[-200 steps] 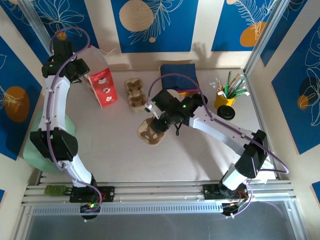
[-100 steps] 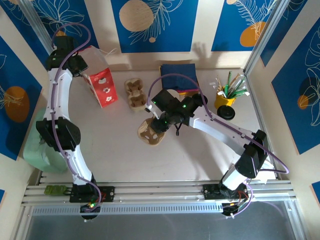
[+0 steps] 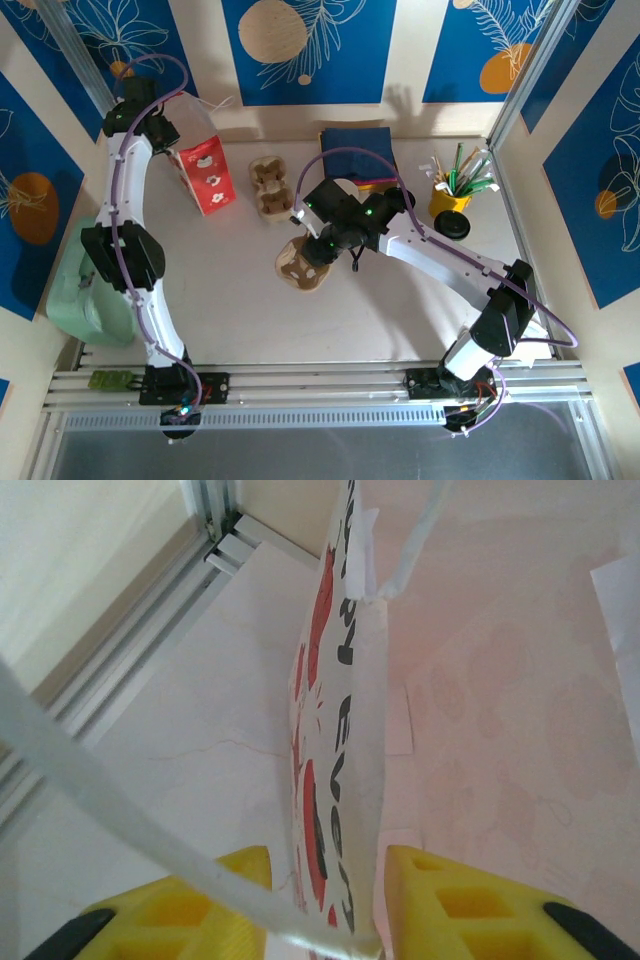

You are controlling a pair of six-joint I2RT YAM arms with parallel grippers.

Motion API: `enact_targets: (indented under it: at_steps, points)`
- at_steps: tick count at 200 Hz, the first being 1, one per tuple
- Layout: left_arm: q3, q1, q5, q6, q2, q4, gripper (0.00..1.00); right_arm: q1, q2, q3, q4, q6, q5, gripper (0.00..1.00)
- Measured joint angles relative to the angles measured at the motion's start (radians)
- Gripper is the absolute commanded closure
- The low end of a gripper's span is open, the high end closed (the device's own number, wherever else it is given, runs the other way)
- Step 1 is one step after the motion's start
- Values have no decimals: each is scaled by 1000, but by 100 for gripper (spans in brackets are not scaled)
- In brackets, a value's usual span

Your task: Pack the takeout coffee

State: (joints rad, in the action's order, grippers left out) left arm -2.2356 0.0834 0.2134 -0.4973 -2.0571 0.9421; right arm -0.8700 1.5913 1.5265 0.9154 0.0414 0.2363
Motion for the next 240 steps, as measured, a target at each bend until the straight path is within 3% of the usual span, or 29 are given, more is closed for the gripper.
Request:
enact_targets:
  at_steps: [62,118,240]
  points:
    - [0,2,-29,0,-8,-14,99,0,0,0,17,0,0,60]
    - [79,3,-74,-4,53,-18,100,0,0,3,26,0,0,59]
    - [585,6,-234,-45,579,20,100,-3,-57,5,75,1,1,59]
